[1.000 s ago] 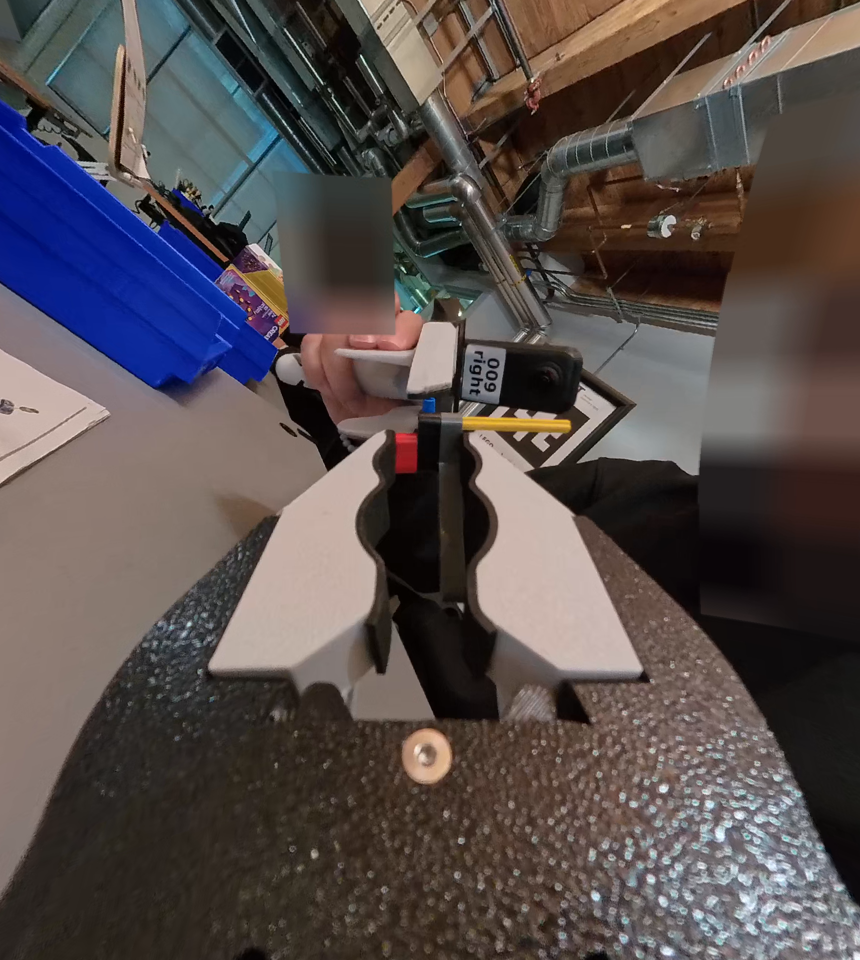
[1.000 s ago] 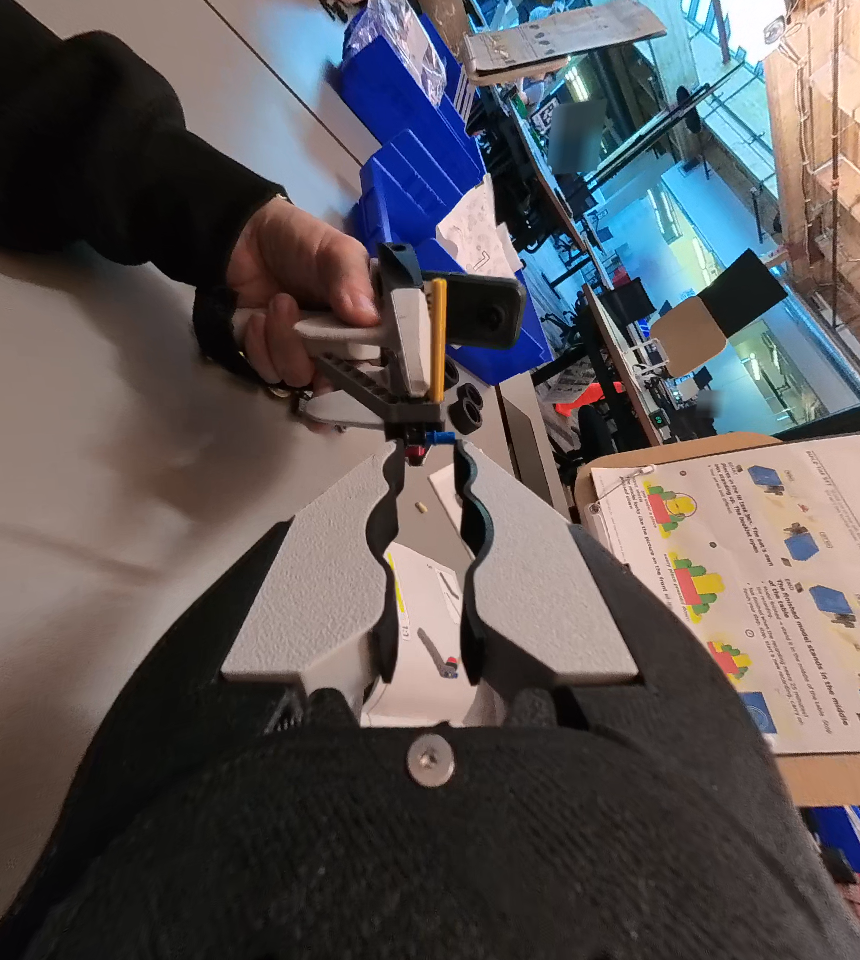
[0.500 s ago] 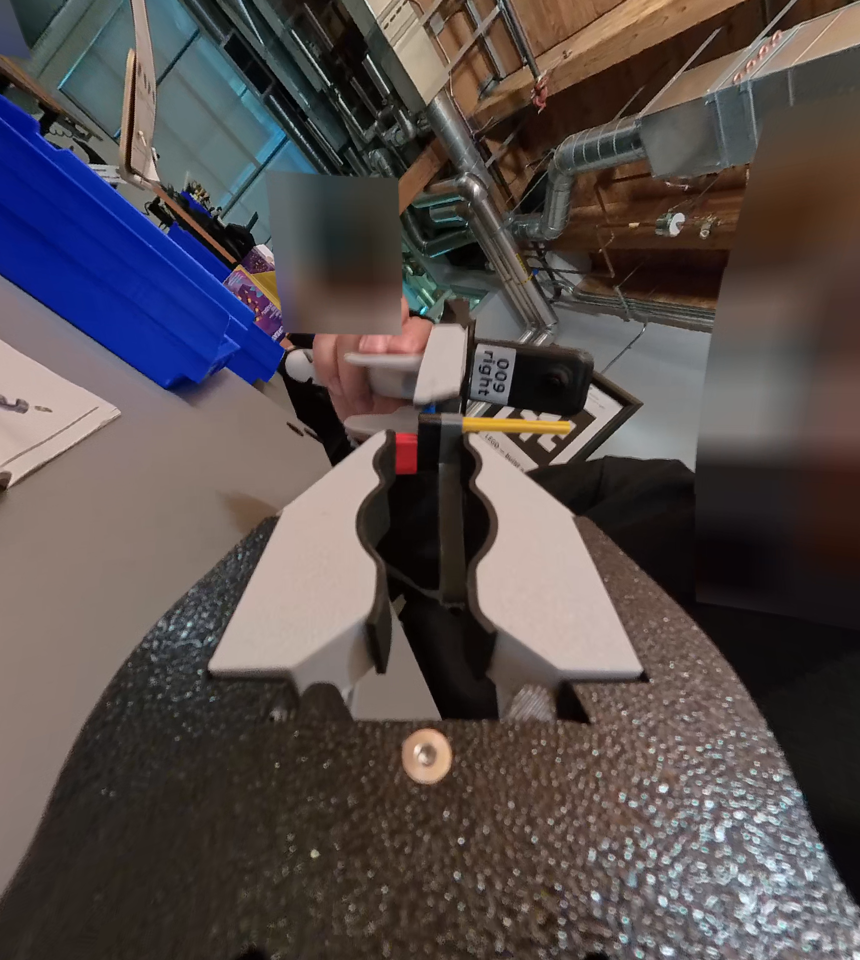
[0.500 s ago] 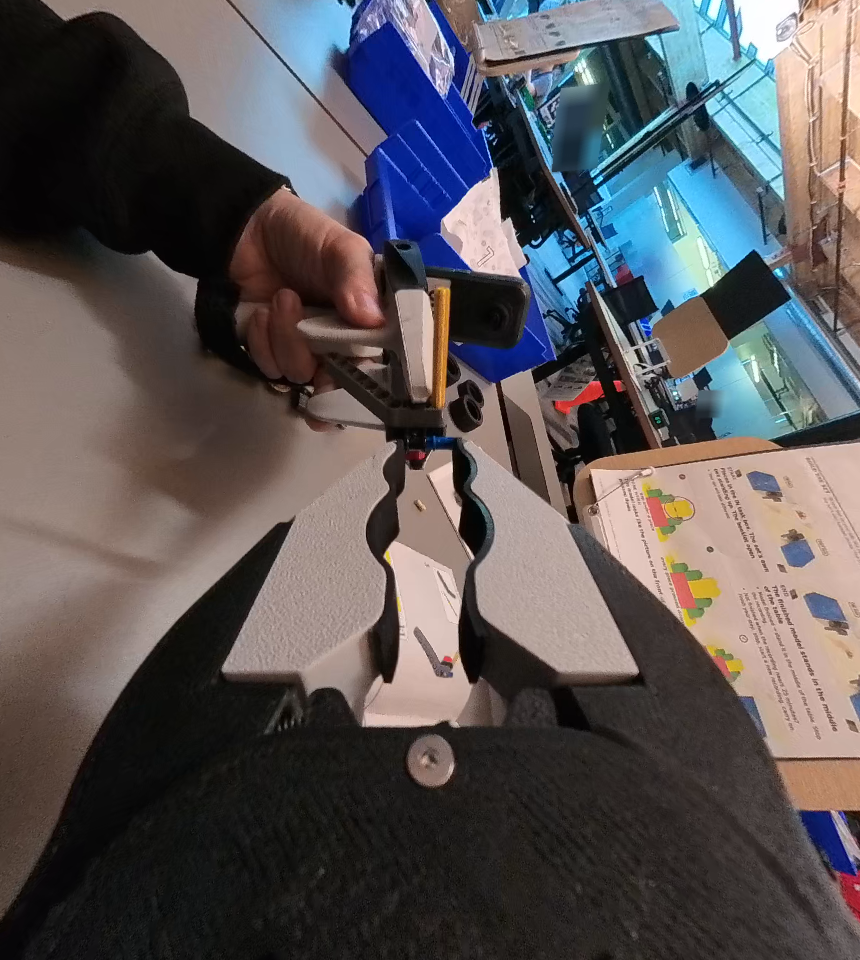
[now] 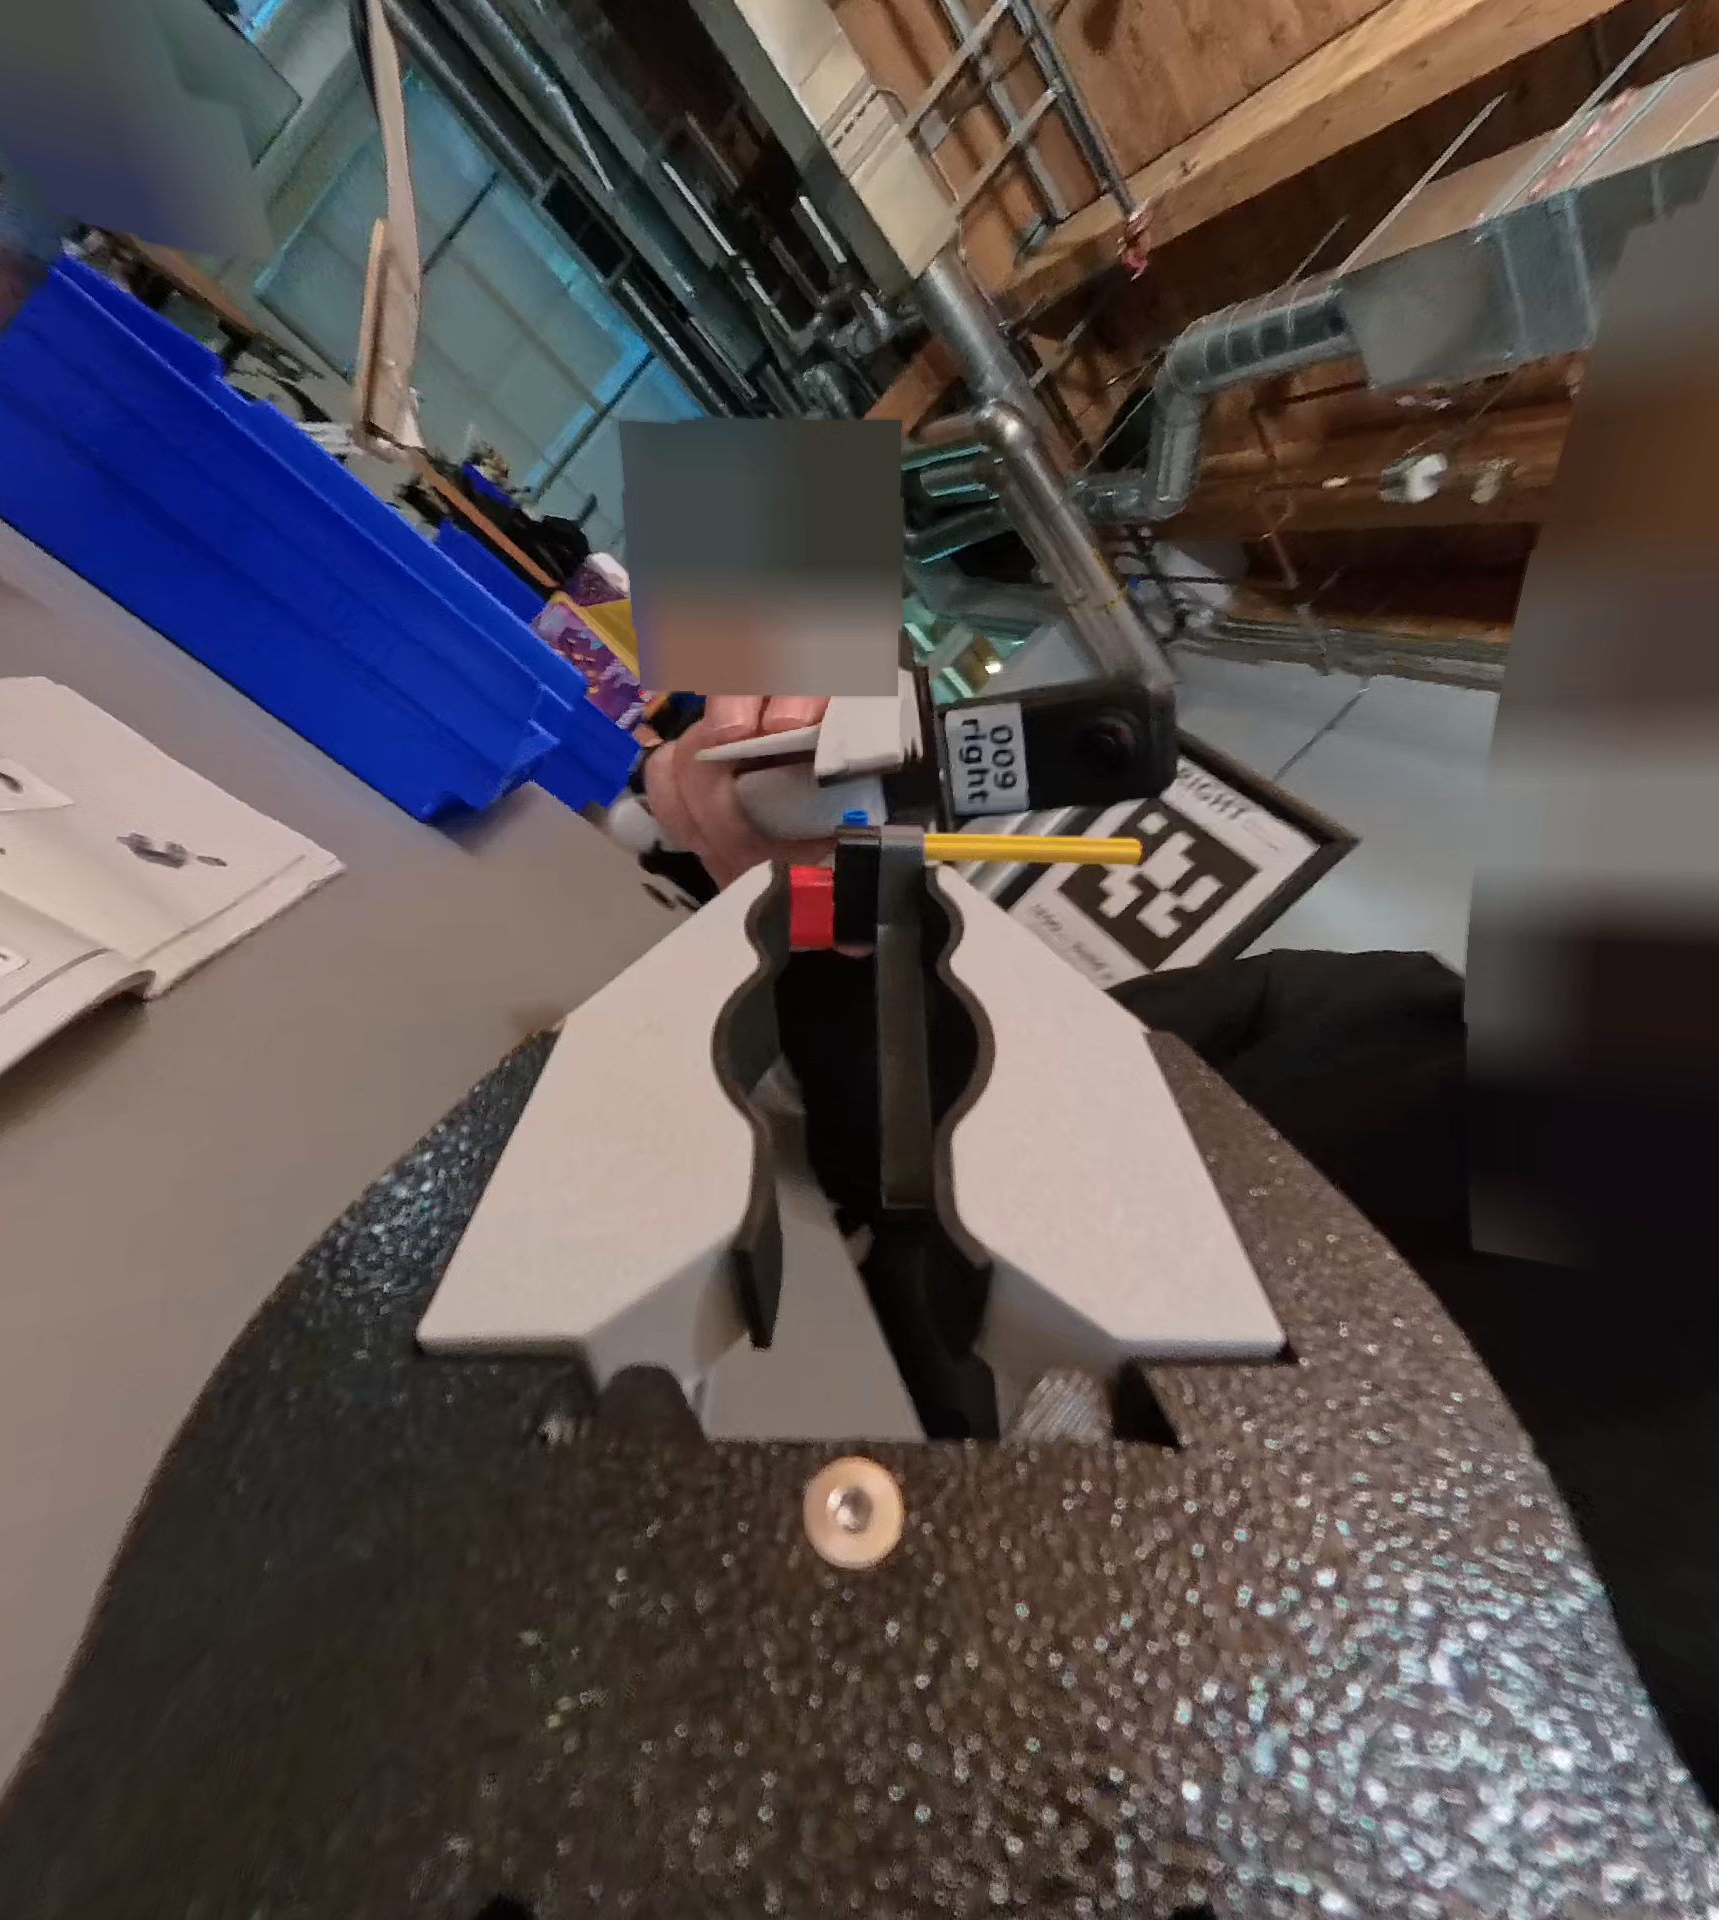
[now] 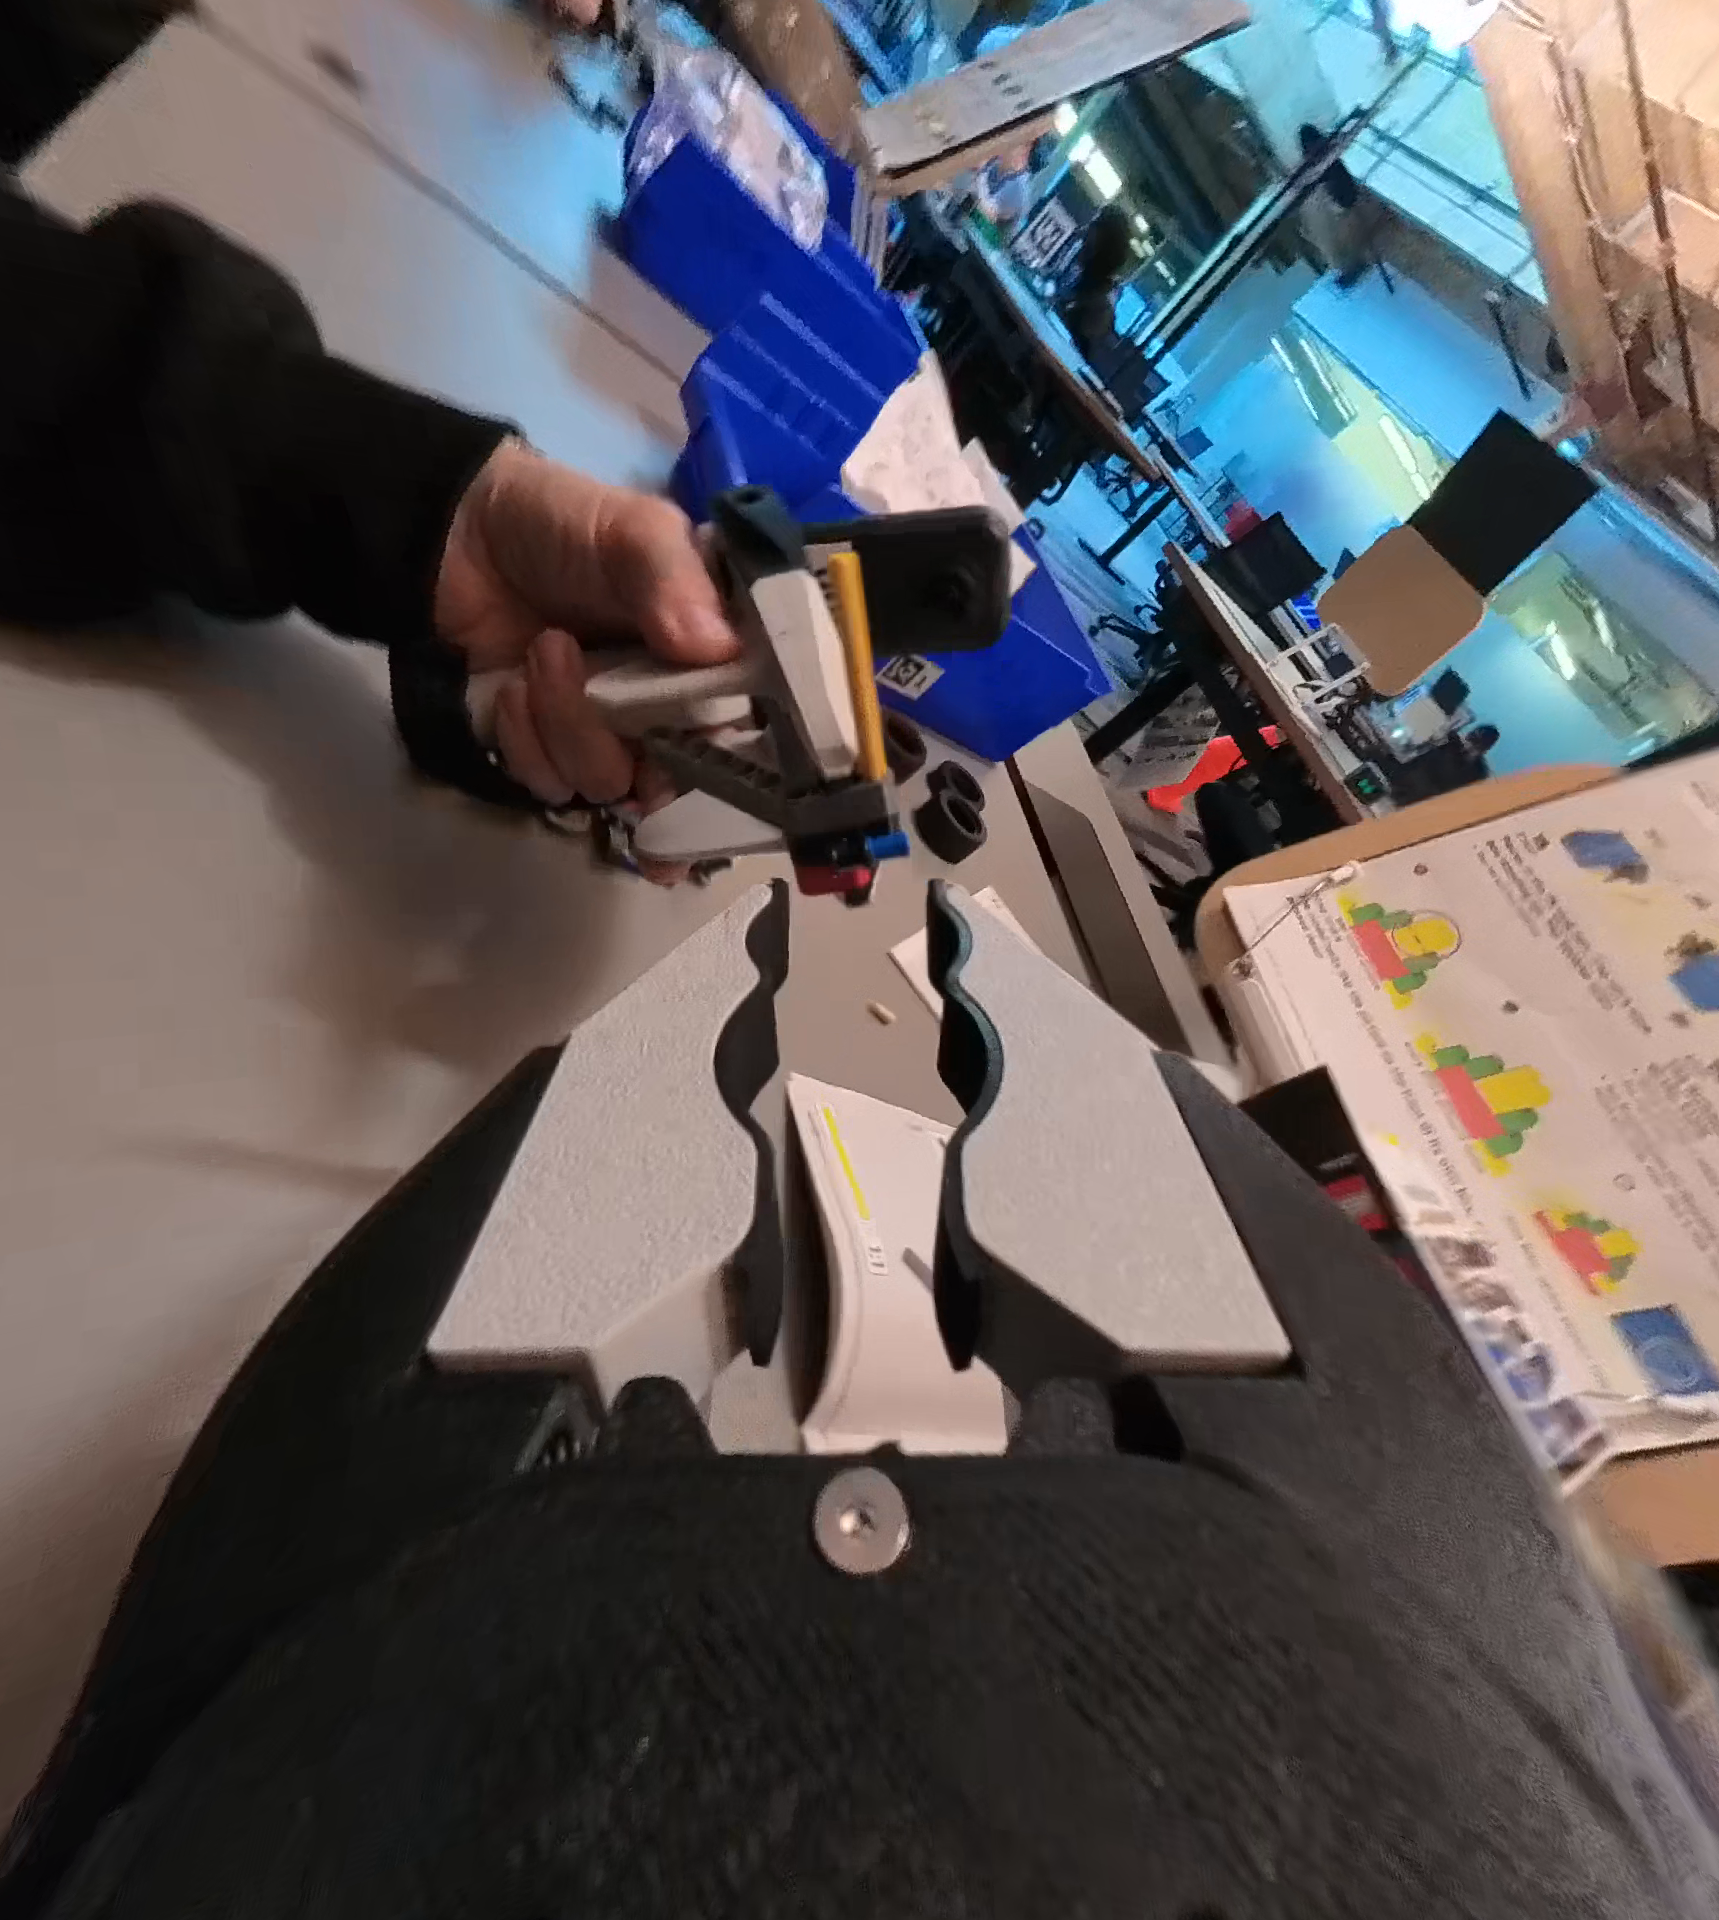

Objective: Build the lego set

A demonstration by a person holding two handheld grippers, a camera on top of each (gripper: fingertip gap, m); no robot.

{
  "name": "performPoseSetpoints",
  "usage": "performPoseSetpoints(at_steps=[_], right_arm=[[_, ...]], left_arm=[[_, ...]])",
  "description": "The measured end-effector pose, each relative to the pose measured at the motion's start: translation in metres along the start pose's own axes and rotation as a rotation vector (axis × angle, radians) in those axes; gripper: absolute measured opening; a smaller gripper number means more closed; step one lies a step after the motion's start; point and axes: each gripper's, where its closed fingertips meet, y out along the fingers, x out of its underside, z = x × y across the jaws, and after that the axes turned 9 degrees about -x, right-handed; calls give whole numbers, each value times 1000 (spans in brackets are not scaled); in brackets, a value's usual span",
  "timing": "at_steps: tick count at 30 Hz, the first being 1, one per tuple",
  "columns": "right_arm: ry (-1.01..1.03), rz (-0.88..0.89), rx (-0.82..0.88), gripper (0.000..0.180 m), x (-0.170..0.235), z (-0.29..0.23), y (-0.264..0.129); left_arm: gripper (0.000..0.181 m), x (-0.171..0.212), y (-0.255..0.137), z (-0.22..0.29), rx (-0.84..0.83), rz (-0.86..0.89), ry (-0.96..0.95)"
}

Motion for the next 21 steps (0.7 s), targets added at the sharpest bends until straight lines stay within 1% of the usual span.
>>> performPoseSetpoints(at_steps=[1, 3, 5, 8, 10, 13, 15, 18, 21], right_arm=[[75, 31, 3, 26, 0, 2, -4], [275, 91, -21, 27, 3, 4, -8], [426, 149, -117, 28, 5, -7, -8], [531, 195, -173, 14, 10, -14, -11], [572, 203, -182, 15, 15, -16, -12], [583, 242, -204, 12, 14, -21, -14], [579, 224, -256, 5, 17, -32, -13], [538, 213, -262, 4, 25, -40, -14], [599, 167, -291, 3, 42, -49, -15]], left_arm=[[22, 0, 0, -3, -34, -3, 39], [22, 3, 2, -6, -107, -19, 176], [22, 7, 6, -7, -156, -28, 329], [23, 15, 12, -4, -174, -61, 477], [23, 21, 16, 0, -149, -81, 526], [23, 30, 20, -5, -177, -132, 587], [23, 36, 22, -9, -200, -166, 634], [23, 45, 26, -15, -210, -215, 653], [23, 58, 28, -32, -287, -314, 692]])
